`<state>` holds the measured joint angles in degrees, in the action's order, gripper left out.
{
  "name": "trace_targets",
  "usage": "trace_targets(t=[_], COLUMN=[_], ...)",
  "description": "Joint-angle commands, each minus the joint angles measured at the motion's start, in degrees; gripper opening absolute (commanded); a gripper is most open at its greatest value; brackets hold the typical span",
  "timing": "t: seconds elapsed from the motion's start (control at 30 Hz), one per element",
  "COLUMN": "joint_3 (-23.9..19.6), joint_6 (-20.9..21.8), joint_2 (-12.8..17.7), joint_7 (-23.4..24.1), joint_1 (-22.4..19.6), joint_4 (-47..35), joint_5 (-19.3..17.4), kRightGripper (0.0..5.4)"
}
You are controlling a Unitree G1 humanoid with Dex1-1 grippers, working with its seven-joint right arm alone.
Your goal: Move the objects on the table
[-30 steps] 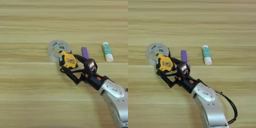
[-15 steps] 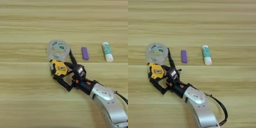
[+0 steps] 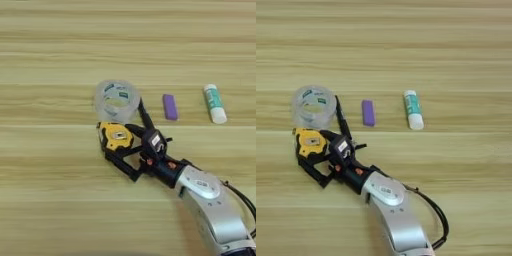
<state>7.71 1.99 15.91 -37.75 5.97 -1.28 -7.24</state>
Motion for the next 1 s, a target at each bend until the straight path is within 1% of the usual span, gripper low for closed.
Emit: trace_targets(t=[0.03, 0.37, 0.4, 0.57, 1.0], joint_3=[0.2, 1.0, 1.0, 0.9, -0.1], joint_6=[2.1, 4.2, 4.3, 4.5, 4.3], joint_2=[0.2, 0.4, 0.4, 0.3, 0.8], joint_7=[2.0, 2.4, 2.4, 2.6, 2.6], joint_1=[-2.5, -2.9, -2.9, -3.0, -2.9], joint_4=[1.1, 4.0, 4.1, 4.5, 2.7], joint_5=[2.0, 4.2, 4.3, 4.8, 4.5], kRightGripper=[4.49, 4.49, 4.85, 5.37, 5.37])
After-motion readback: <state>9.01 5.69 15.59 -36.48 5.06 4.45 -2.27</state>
